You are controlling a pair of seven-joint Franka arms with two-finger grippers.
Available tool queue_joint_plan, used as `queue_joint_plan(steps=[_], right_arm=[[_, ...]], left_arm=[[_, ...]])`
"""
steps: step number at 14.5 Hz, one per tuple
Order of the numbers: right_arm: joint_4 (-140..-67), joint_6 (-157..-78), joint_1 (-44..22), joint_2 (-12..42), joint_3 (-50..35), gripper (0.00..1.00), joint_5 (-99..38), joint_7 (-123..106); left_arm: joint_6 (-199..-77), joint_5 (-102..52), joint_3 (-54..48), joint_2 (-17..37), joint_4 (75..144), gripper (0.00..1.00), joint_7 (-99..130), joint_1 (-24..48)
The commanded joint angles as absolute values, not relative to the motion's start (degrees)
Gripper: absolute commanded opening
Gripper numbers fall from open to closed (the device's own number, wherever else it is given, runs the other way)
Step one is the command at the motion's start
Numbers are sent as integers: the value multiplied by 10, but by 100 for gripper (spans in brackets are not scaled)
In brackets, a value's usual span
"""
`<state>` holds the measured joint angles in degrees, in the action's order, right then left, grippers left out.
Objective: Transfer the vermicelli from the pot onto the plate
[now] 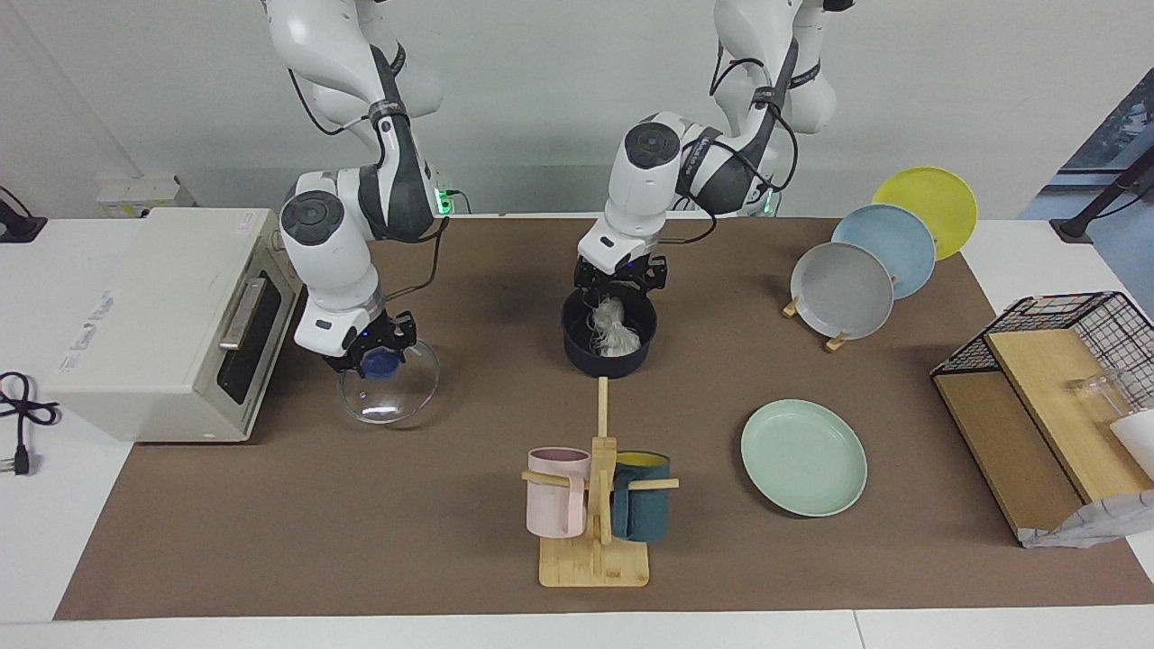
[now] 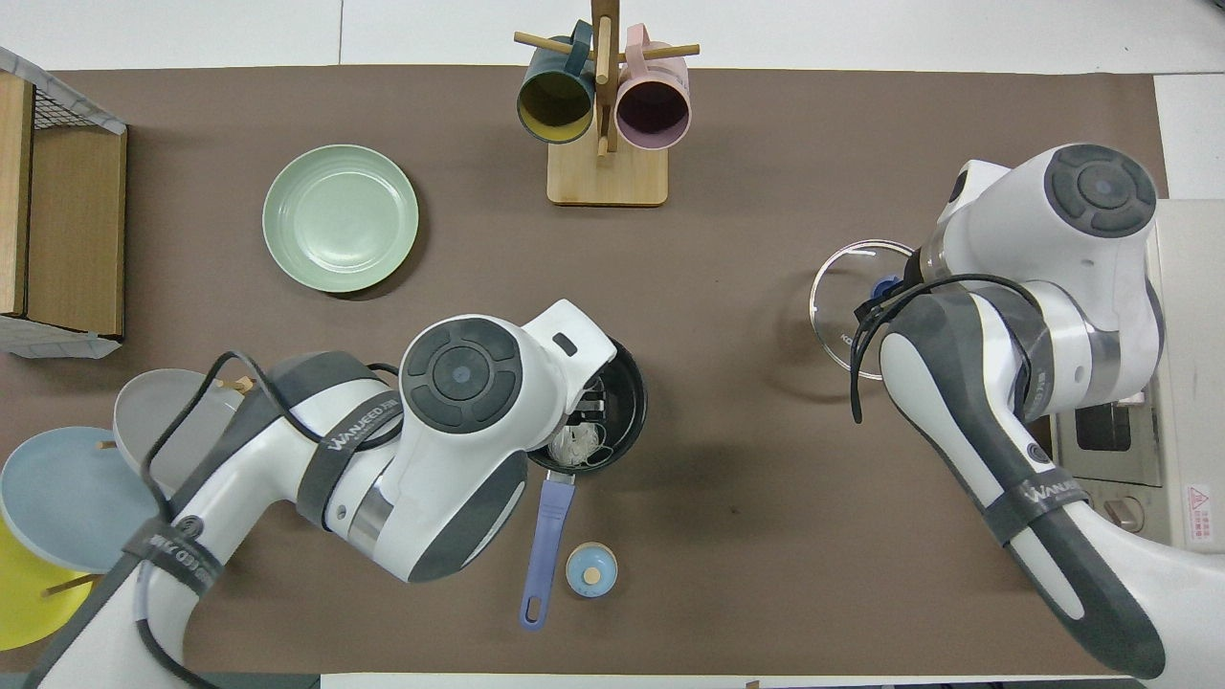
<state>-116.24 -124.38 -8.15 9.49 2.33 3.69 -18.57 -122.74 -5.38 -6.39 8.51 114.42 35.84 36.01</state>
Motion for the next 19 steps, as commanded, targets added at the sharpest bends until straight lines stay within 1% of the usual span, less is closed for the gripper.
queue_joint_plan(steps=[1,4,8,11,12,13,14,15,16,19], right_arm=[[-1188,-1274,-55,86,18,54,55,-218],[-1199,-1284,-54,88,18,54,55,-218],[-1200,-1284,-38,98,18,54,55,-218],[-1202,-1285,-40,105,18,54,55,-215],[-1202,-1285,-38,107,18,54,55,-216],[-1202,-1284,-38,107,18,54,55,-217],[-1202,-1285,-38,107,18,54,55,-217],[-1203,-1285,-38,107,18,54,55,-217],[-1208,-1285,-38,106,18,54,55,-216],[-1209,-1287,-38,106,18,54,55,-216]], left_arm=[[-1274,-63,-54,96,1171,100,399,389],[-1291,-63,-54,119,1171,100,407,395],[-1299,-63,-53,134,1171,100,406,395],[-1303,-63,-53,141,1169,100,404,396],[-1302,-63,-53,141,1170,93,403,396],[-1302,-63,-52,142,1170,76,401,396],[-1302,-63,-52,142,1169,48,400,396],[-1301,-63,-52,142,1168,23,399,396],[-1298,-60,-51,142,1164,0,396,394],[-1287,-55,-48,136,1149,0,381,385]])
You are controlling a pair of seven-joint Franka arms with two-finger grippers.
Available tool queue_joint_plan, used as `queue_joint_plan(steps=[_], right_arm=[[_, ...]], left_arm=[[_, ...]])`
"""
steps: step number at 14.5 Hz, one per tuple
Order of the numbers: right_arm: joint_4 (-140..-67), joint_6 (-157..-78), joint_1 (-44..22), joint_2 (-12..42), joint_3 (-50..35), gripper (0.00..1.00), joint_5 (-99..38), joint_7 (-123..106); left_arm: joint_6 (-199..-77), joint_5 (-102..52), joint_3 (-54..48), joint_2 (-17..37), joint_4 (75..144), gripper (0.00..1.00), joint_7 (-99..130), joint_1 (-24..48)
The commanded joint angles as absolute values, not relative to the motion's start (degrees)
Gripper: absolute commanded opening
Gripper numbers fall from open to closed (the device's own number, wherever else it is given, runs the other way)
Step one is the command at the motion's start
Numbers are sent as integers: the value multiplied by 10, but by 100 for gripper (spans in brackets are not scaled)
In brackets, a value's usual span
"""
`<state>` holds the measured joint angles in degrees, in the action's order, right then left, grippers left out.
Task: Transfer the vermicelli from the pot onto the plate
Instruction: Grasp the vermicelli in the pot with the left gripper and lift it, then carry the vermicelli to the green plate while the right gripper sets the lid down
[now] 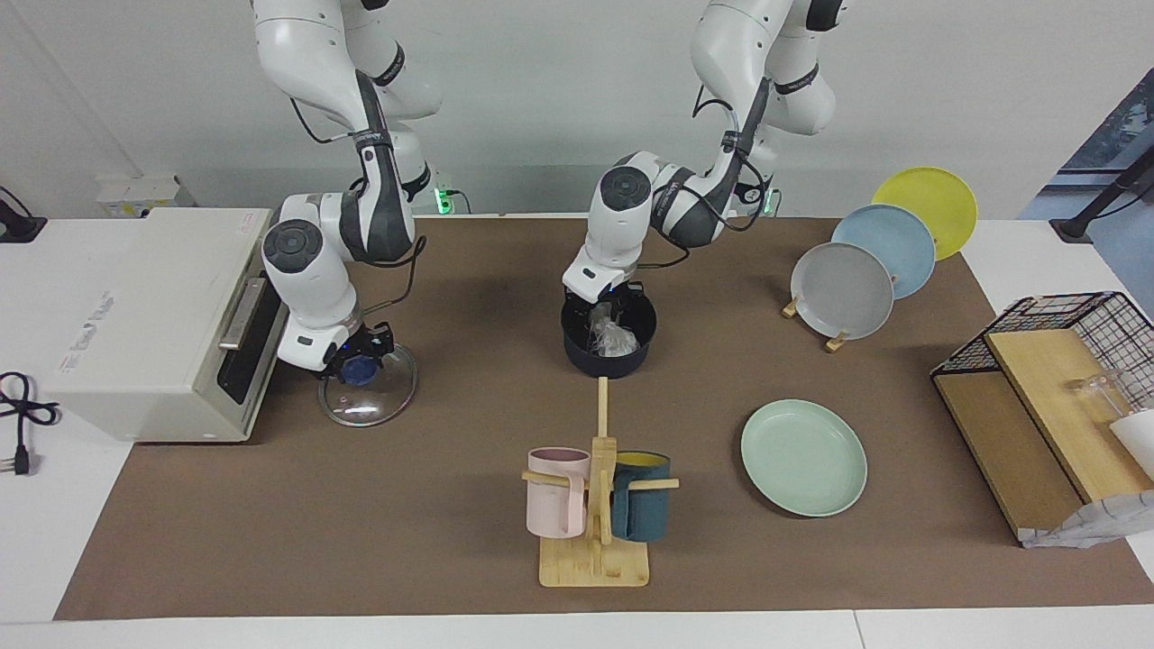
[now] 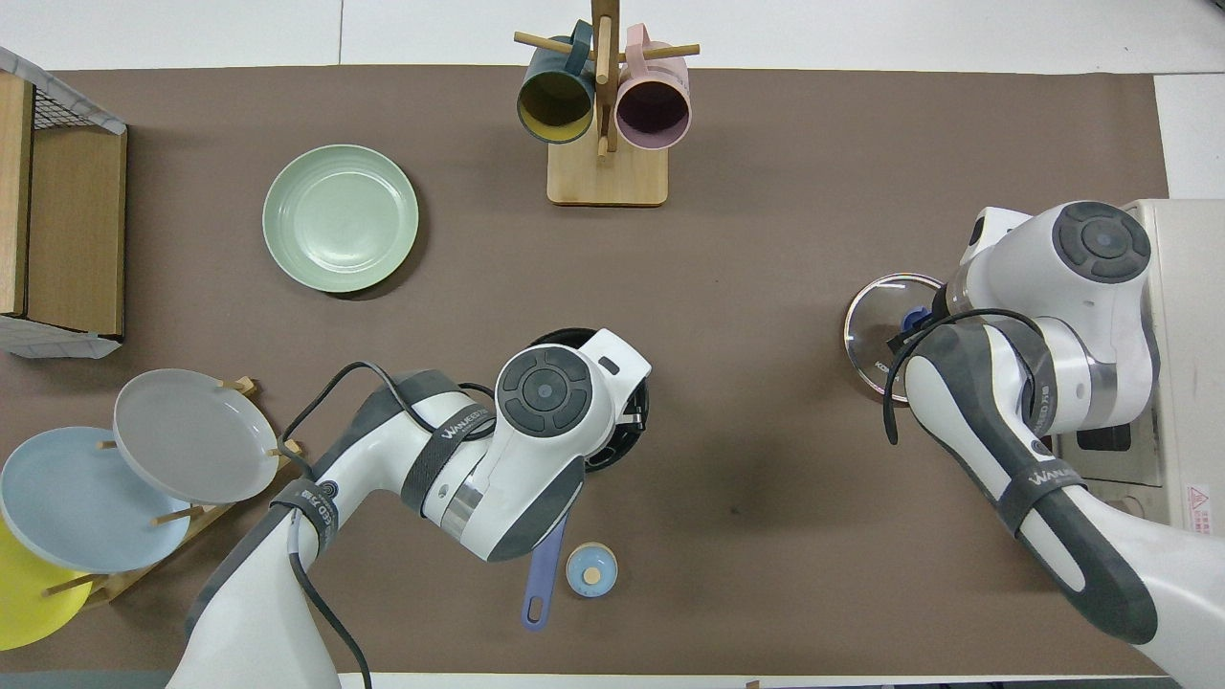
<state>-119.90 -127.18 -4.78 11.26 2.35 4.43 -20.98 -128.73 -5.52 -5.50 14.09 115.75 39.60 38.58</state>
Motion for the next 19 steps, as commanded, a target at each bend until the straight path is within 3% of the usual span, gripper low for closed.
queue_joint_plan(steps=[1,11,12,13,14,19], right_arm=[[-1209,-1293,-38,106,18,54,55,-217],[-1215,-1296,-38,105,18,56,55,-218],[-1215,-1296,-38,105,18,63,55,-217],[-1215,-1296,-38,105,18,86,54,-214],[-1214,-1295,-38,105,18,100,54,-214],[-1185,-1247,-37,89,18,100,50,-214]], left_arm=[[-1271,-55,-47,132,1140,0,375,377],[-980,-79,-46,55,979,0,306,293],[-954,-94,-45,47,960,0,284,271],[-928,-100,-44,42,936,0,259,242],[-910,-101,-44,44,914,0,236,214],[-965,-109,-44,59,894,0,134,96]])
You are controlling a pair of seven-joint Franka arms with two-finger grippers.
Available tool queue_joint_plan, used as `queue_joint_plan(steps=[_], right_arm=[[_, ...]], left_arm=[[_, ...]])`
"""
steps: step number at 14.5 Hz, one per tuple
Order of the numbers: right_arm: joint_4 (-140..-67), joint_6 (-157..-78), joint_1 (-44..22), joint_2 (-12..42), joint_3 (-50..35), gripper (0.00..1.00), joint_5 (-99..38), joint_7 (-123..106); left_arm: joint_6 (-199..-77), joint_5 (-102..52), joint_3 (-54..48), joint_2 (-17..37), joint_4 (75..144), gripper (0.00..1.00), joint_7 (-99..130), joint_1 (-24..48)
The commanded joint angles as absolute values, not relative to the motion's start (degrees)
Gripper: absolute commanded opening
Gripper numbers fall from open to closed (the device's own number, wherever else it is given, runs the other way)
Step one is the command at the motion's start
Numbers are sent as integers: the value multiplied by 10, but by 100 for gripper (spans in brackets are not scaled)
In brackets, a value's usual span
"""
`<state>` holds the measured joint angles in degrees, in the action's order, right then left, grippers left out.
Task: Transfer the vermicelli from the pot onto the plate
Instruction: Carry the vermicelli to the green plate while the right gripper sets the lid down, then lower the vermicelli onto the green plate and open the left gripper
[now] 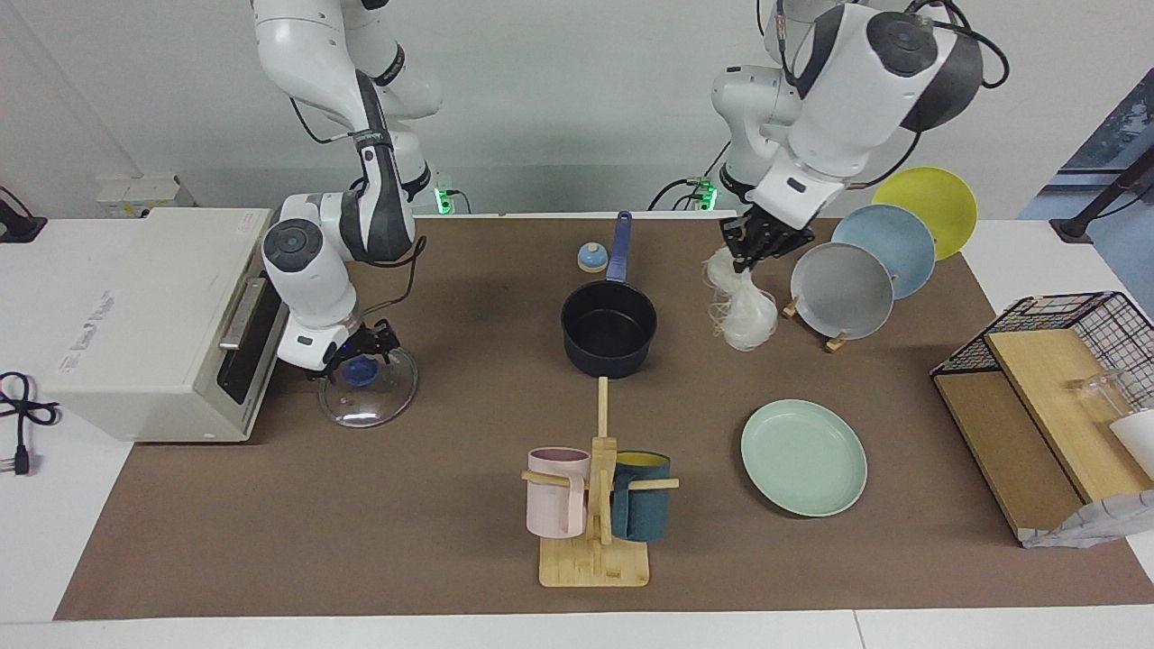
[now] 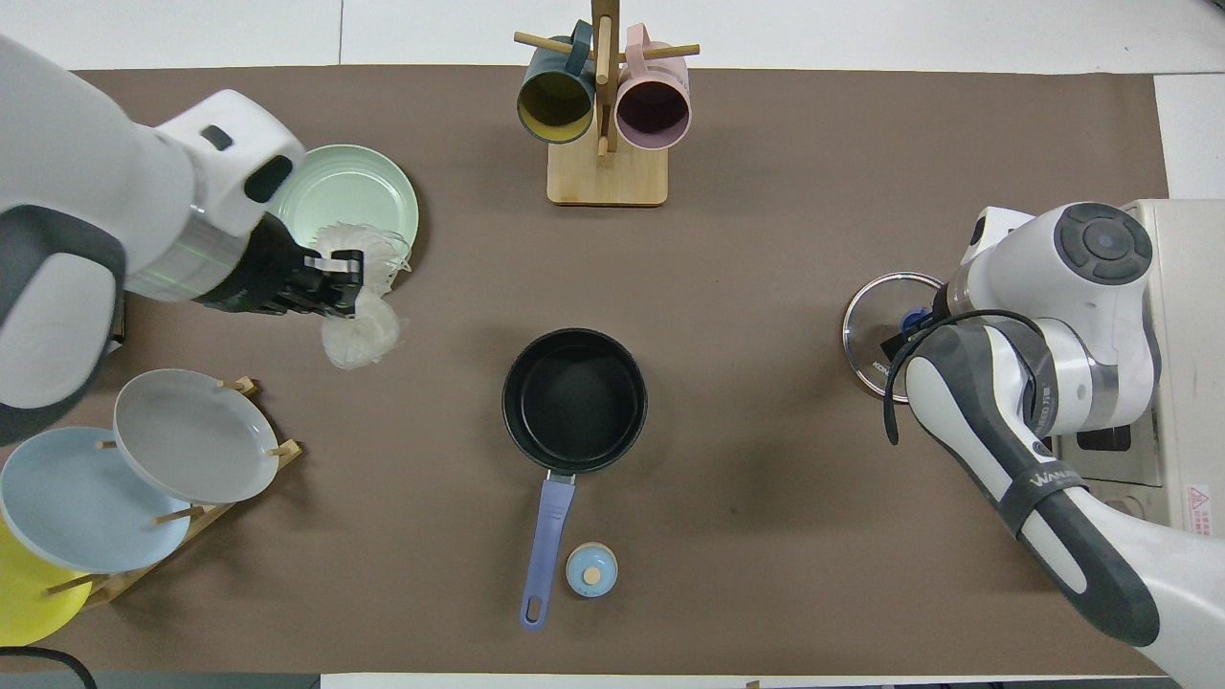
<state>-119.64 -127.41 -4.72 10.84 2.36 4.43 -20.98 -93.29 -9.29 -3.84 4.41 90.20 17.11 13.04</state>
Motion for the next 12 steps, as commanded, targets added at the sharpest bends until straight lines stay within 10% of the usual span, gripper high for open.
queue_joint_plan(steps=[1,12], right_arm=[[-1165,-1212,-37,80,17,100,45,-213],[-1002,-954,-25,-23,22,100,35,-143]], left_arm=[[-984,-108,-43,65,897,0,121,80],[-1229,-101,-42,222,940,0,-6,38]])
